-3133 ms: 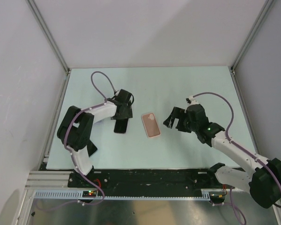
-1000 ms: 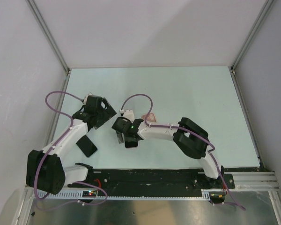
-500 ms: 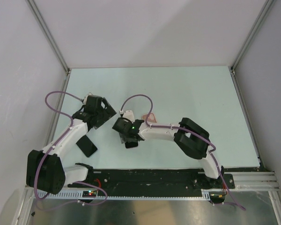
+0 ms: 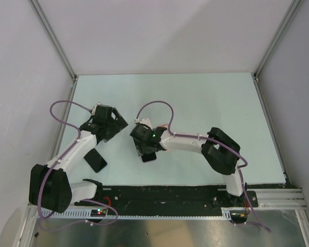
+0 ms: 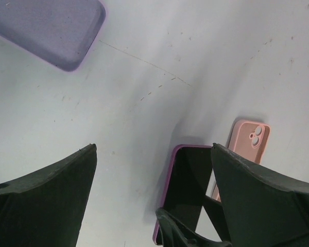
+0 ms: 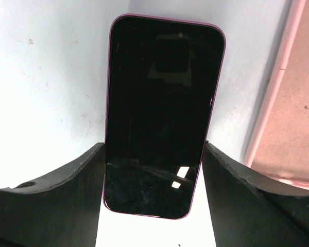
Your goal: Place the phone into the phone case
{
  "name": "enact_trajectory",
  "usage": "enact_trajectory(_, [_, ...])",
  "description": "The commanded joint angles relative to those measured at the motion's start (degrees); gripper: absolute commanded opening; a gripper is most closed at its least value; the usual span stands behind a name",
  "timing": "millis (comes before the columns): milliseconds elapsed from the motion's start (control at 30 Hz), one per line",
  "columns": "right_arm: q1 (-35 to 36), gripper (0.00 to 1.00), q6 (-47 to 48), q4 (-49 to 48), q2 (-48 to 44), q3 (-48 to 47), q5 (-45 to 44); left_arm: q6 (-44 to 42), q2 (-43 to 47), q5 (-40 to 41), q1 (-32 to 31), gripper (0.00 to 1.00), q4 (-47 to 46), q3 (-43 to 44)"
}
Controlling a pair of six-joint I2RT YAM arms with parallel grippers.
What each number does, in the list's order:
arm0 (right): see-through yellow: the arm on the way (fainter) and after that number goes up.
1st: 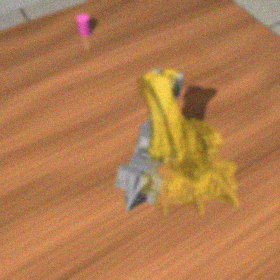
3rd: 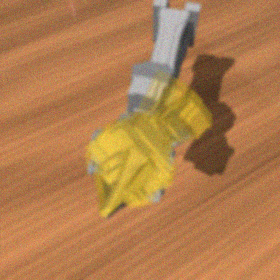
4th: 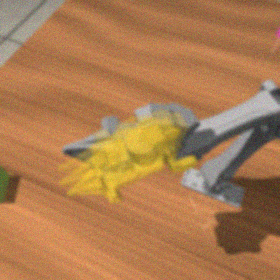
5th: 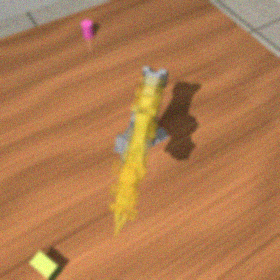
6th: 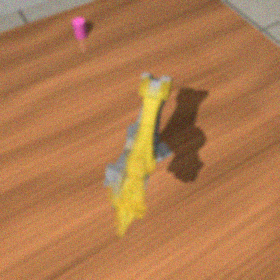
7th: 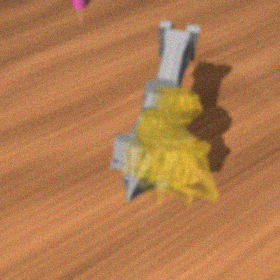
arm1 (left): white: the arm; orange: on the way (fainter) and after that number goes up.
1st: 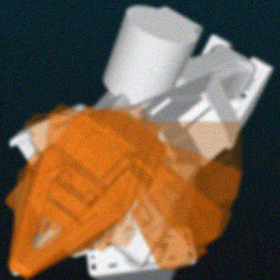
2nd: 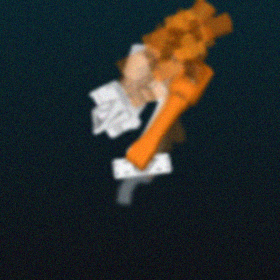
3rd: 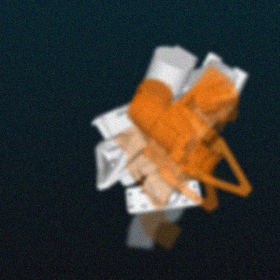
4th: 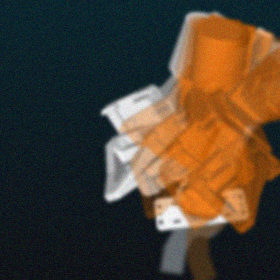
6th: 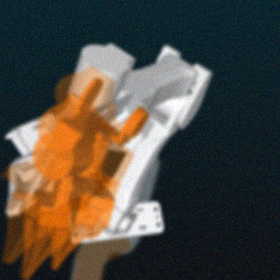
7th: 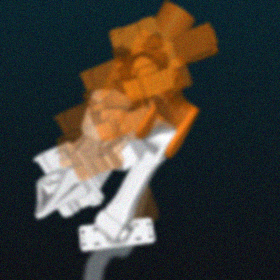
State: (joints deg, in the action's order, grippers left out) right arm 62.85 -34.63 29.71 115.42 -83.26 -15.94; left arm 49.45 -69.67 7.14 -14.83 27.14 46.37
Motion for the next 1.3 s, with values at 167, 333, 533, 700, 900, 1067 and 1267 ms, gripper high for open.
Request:
enact_trajectory(167, [-1.58,0.31,2.39,2.14,-7.12,-0.95,-0.62,0.09,-1.22,0.21,-0.12,0.95,-1.35,-0.63])
enact_trajectory(333, [-3.66,0.31,3.27,2.64,-9.47,0.78,-1.11,0.10,-1.82,-0.04,-0.33,0.96,-1.54,-0.10])
enact_trajectory(533, [-7.06,0.31,4.75,1.89,-14.86,6.37,-1.28,1.79,-5.47,1.24,-3.59,0.96,-2.22,1.92])
enact_trajectory(700, [-10.31,0.31,5.15,1.41,-19.41,11.62,-0.92,4.07,-13.54,2.12,-8.75,0.93,-3.37,7.26])
enact_trajectory(900, [-13.75,0.31,5.17,0.51,-24.45,17.51,-0.32,7.13,-26.36,3.54,-16.15,0.86,-3.83,17.49])
enact_trajectory(1067, [-15.72,0.31,5.37,0.38,-27.83,20.52,-0.18,8.79,-35.96,3.71,-19.95,0.75,-3.87,24.30])
enact_trajectory(1267, [-16.71,0.31,5.62,0.43,-29.84,21.89,0.26,10.01,-39.97,5.00,-22.26,0.56,-3.70,26.85])
